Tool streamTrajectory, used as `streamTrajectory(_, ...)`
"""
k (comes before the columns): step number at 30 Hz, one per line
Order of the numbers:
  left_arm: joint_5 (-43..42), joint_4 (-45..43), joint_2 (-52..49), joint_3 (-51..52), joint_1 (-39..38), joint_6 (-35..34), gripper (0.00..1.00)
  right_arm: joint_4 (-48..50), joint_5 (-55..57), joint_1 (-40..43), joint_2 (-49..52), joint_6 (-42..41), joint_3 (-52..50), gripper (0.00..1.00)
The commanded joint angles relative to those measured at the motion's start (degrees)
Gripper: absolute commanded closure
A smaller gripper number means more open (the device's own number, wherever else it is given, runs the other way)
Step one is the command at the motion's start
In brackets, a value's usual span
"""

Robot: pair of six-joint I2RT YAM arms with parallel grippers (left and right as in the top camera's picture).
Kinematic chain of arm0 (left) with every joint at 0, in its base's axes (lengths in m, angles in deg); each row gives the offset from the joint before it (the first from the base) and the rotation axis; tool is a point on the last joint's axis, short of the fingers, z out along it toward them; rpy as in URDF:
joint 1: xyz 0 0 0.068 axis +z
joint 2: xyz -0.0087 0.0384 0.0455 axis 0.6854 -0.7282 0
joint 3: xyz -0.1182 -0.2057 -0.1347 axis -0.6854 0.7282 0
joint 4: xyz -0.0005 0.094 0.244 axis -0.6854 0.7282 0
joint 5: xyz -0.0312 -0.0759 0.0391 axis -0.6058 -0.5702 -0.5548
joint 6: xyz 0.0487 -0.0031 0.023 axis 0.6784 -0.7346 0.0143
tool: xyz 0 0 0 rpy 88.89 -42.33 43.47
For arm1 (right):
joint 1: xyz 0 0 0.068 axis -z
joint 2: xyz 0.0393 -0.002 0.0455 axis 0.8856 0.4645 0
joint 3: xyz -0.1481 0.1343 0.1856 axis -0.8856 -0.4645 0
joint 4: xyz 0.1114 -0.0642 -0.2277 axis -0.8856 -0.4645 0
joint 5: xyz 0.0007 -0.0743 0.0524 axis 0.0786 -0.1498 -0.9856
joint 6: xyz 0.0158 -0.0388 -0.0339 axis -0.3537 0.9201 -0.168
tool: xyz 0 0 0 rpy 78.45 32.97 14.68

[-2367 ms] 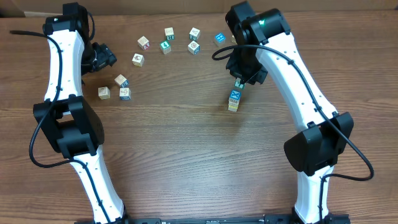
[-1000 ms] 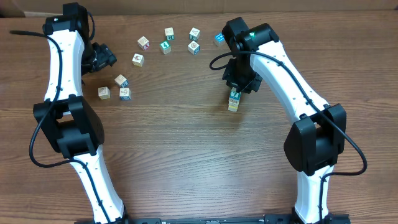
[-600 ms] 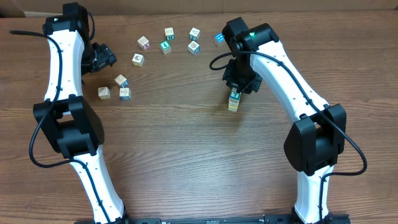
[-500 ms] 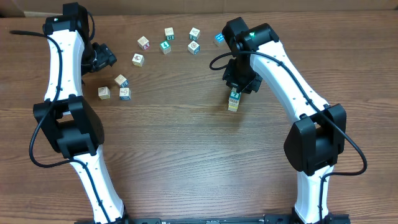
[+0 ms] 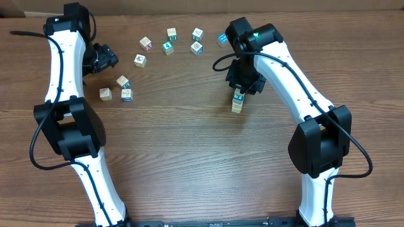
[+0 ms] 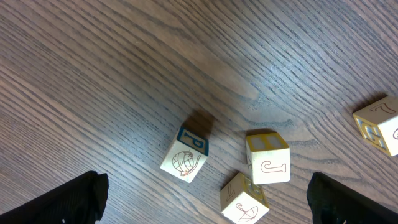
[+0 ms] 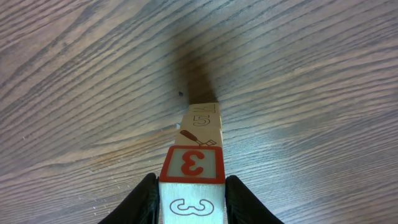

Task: Form a tower
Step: 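Lower the 3 block onto the hammer block and align it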

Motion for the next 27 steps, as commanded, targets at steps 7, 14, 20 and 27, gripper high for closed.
streamTrajectory(7, 0.31, 0.11, -0.66, -1.2, -0.28, 1.29, 0.0, 0.11, 0.33, -0.26, 0.33, 0.0, -0.17, 0.31)
streamTrajectory(14, 0.31, 0.11, -0.66, -1.2, -0.28, 1.29, 0.0, -0.52, 0.33, -0.26, 0.35, 0.02, -1.16, 0.02)
streamTrajectory(20, 0.31, 0.11, -0.66, -1.2, -0.28, 1.29, 0.0, 1.88, -0.11, -0.2, 0.35, 0.02, -4.59, 0.04)
streamTrajectory(27, 0.31, 0.11, -0.66, -1.2, -0.28, 1.29, 0.0, 4.68, -0.11, -0.26, 0.35, 0.04, -8.07, 0.07)
